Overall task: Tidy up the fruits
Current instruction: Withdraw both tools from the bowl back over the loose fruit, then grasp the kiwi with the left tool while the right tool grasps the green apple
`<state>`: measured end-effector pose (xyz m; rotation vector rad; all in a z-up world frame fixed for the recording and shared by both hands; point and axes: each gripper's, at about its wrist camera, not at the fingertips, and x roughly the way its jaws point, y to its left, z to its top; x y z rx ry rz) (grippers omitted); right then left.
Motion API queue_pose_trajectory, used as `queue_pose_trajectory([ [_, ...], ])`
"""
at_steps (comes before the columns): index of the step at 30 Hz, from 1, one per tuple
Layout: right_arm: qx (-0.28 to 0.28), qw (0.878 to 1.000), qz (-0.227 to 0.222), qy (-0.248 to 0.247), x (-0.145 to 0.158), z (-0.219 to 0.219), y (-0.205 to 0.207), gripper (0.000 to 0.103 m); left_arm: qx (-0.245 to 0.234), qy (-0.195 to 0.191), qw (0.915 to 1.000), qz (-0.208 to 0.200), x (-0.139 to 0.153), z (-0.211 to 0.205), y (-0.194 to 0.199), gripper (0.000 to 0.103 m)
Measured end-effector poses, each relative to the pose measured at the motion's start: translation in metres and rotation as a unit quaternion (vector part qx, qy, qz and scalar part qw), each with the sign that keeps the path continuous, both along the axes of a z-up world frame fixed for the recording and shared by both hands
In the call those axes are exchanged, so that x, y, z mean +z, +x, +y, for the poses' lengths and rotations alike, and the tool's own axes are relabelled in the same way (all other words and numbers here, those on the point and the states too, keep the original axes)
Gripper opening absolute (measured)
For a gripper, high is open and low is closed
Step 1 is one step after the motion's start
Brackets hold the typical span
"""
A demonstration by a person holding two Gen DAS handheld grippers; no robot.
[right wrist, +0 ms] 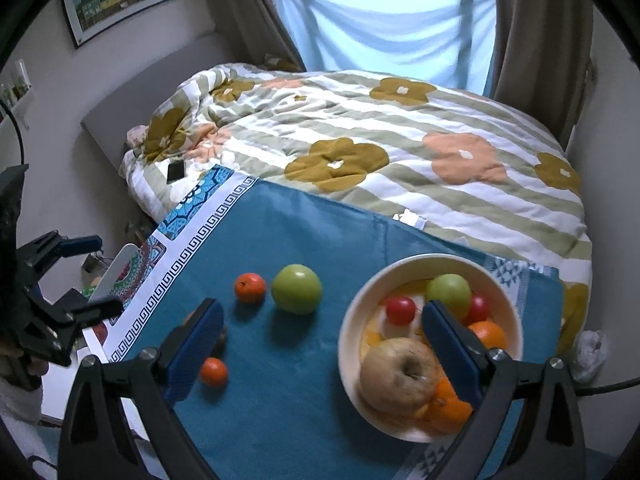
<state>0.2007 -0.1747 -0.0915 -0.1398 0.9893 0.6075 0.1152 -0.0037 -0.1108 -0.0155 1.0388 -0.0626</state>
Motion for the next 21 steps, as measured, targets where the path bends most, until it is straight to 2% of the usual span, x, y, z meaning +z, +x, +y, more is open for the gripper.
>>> queue_pose_trajectory([
  [7,0.03,0.999,0.015,-0.021,-0.023,0.03,0.013,0.099,0.019,-0.022,0.9985,0.047,-0.039,-0.001,0.011,0.103],
  [21,0.126,0.989,0.029,-0.071,-0.072,0.057,0.041,0.099,0.098,-0.068,0.9885,0.093,-0.099,-0.022,0.02,0.103],
])
